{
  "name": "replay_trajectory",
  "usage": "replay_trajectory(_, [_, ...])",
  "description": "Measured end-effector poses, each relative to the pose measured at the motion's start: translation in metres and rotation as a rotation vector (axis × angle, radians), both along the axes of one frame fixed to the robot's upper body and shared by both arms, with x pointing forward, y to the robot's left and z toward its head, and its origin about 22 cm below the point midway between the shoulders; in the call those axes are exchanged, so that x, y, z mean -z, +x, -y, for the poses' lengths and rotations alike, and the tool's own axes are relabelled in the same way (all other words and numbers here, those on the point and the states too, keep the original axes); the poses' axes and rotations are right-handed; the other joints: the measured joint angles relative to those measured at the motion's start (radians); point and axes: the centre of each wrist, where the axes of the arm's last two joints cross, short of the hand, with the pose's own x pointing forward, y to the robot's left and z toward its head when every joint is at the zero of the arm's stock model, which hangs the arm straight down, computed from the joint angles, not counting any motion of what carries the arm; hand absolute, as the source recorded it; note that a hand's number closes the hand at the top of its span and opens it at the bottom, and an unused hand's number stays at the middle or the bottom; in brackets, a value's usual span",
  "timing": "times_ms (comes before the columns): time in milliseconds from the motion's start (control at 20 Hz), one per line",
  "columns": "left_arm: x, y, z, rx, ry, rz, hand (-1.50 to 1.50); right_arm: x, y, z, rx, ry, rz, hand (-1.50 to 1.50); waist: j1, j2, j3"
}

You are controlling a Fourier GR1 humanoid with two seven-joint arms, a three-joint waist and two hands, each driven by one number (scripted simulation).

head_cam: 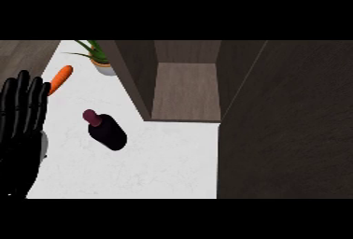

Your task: Pick up the wine, place it into the cabinet and close the cabinet

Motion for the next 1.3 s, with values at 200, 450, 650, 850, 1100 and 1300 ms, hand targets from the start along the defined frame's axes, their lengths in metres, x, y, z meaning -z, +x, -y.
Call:
replay_trajectory(200, [0.001,0.001,-0.004,0.133,0.034,0.020,-1.50,-0.002,-0.005,-0.005,-0.021,0.029,0.015,-1.50,-0.018,0.000,-0.001])
replay_trajectory(450, [0.016,0.009,0.009,0.425,-0.037,-0.069,-1.50,0.000,-0.019,-0.019,-0.169,0.060,-0.029,-1.50,-0.038,0.002,-0.001])
replay_trajectory(650, [0.016,-0.003,0.021,0.569,-0.106,-0.146,-1.50,-0.014,-0.036,-0.025,-0.263,0.074,-0.065,-1.50,-0.031,-0.001,-0.001])
replay_trajectory(850, [0.003,-0.017,0.026,0.633,-0.137,-0.175,-1.50,-0.029,-0.048,-0.021,-0.294,0.089,-0.076,-1.50,-0.026,-0.001,0.000])
replay_trajectory(1100, [-0.024,-0.032,0.033,0.654,-0.153,-0.176,-1.50,-0.042,-0.059,-0.027,-0.302,0.095,-0.098,-1.50,-0.024,-0.001,0.000])
replay_trajectory(1300, [-0.030,-0.042,0.047,0.664,-0.155,-0.182,-1.50,-0.046,-0.057,-0.024,-0.294,0.082,-0.103,-1.50,-0.023,0.000,0.000])
